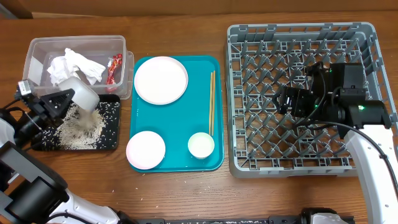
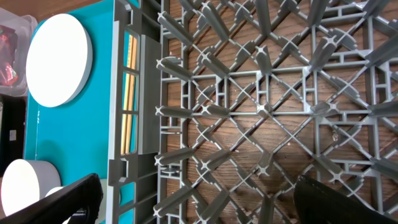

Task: Sort waste into correct bins and load items into the dishwasher
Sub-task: 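Tip the rice bowl over the black tray to pour out rice, then return the emptied white bowl to the teal tray with the left gripper, then grasp the small white cup with the left gripper and lift it, then hand the white cup from the left gripper to the right gripper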

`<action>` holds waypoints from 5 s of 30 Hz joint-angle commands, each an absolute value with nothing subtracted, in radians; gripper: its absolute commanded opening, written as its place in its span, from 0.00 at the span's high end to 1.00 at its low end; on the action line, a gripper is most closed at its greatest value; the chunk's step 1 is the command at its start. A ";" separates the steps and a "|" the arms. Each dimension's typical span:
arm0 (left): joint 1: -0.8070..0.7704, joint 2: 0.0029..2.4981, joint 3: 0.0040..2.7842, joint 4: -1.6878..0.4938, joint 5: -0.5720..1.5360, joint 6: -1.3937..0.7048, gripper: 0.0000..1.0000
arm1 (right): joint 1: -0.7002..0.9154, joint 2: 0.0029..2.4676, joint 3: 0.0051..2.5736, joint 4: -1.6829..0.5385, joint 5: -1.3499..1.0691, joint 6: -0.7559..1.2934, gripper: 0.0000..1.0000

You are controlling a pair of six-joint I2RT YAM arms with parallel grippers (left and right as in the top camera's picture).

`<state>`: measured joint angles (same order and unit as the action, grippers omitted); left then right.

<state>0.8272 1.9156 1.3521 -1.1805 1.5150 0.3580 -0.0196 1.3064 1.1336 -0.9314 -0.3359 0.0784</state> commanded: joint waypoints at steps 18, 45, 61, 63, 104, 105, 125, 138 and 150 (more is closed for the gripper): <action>0.827 1.920 1.349 -1.185 1.573 0.218 0.96 | -0.023 1.302 1.156 -0.949 -0.339 0.082 0.00; -0.189 1.796 1.670 -1.174 0.158 -0.080 0.96 | -0.023 1.302 1.156 -0.941 -0.339 0.081 0.00; -0.387 2.061 1.670 -1.324 0.078 -0.106 0.72 | -0.023 1.302 1.156 -0.940 -0.339 0.082 0.00; -0.387 2.061 1.670 -1.324 0.078 -0.106 0.53 | -0.023 1.302 1.156 -0.940 -0.339 0.082 0.00; -0.506 2.059 1.668 -1.449 0.271 0.207 0.42 | -0.023 1.304 1.151 -0.925 -0.339 0.082 0.00; -0.505 2.059 1.658 -1.439 0.271 0.207 0.44 | -0.023 1.304 1.151 -0.925 -0.339 0.082 0.00; -0.498 2.059 1.576 -1.272 0.295 0.165 0.96 | -0.023 1.304 1.151 -0.926 -0.344 0.083 0.00; -0.234 2.059 1.832 -1.350 1.204 0.286 0.96 | 0.004 1.304 1.151 -0.789 -0.759 0.172 0.00; -0.125 2.059 1.832 -1.367 1.577 0.292 0.96 | 0.249 1.372 1.151 -0.250 -0.894 0.415 0.01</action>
